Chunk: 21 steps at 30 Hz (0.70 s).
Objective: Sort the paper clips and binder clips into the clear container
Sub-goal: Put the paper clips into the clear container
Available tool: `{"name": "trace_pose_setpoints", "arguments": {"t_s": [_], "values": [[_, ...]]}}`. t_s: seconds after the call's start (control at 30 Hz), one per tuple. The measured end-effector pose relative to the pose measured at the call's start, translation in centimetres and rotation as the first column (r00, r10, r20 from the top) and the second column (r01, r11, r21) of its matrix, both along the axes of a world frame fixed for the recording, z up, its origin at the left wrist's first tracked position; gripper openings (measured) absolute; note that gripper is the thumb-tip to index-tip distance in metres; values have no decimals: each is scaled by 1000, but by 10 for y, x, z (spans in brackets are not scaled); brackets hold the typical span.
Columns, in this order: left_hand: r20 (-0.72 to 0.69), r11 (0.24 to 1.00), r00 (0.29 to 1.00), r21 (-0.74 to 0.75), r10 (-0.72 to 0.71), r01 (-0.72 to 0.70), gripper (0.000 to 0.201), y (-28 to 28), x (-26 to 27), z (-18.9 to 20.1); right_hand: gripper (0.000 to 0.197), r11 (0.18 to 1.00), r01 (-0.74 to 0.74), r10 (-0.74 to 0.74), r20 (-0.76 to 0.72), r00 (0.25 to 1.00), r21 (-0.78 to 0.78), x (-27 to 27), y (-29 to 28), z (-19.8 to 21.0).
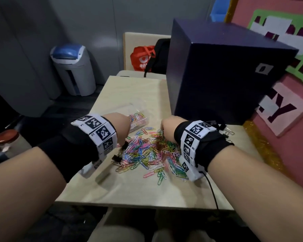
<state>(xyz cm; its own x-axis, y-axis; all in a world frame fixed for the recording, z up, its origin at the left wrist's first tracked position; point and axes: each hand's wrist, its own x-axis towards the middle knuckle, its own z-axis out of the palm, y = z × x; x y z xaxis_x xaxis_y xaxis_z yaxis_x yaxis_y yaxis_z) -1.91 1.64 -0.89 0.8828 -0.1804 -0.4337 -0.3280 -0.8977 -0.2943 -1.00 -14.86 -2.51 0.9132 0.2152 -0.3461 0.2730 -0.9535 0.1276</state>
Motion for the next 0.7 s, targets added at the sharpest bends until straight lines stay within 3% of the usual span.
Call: {"name": "trace_pose_setpoints", "arguments": {"t_s": [0.13, 0.2, 0.3, 0.5, 0.57, 0.7], "values": [[4, 1000, 1000, -16, -13, 13, 11, 9, -4, -7, 46, 993, -42, 43, -2, 999, 106, 7, 25, -4], [-5, 994, 1000, -107, -8, 7, 32, 11, -6, -12, 53, 987, -85, 93, -50, 994, 138, 7, 34, -6], [1, 980, 1000, -200, -10, 10, 39, 13, -8, -16, 49, 985, -149, 157, -95, 983, 88, 7, 42, -12], [30, 982, 1000, -191, -4, 10, 16, 13, -4, -26, 34, 987, -158, 154, -78, 985, -42, 6, 36, -9], [45, 981, 999, -192, 4, 5, 13, 13, -3, -27, 37, 979, -181, 172, -90, 981, -97, 5, 40, -5], [55, 977, 998, -210, -20, 31, 20, 16, -5, -26, 54, 975, -224, 222, -102, 970, -4, -1, 54, 1]]}}
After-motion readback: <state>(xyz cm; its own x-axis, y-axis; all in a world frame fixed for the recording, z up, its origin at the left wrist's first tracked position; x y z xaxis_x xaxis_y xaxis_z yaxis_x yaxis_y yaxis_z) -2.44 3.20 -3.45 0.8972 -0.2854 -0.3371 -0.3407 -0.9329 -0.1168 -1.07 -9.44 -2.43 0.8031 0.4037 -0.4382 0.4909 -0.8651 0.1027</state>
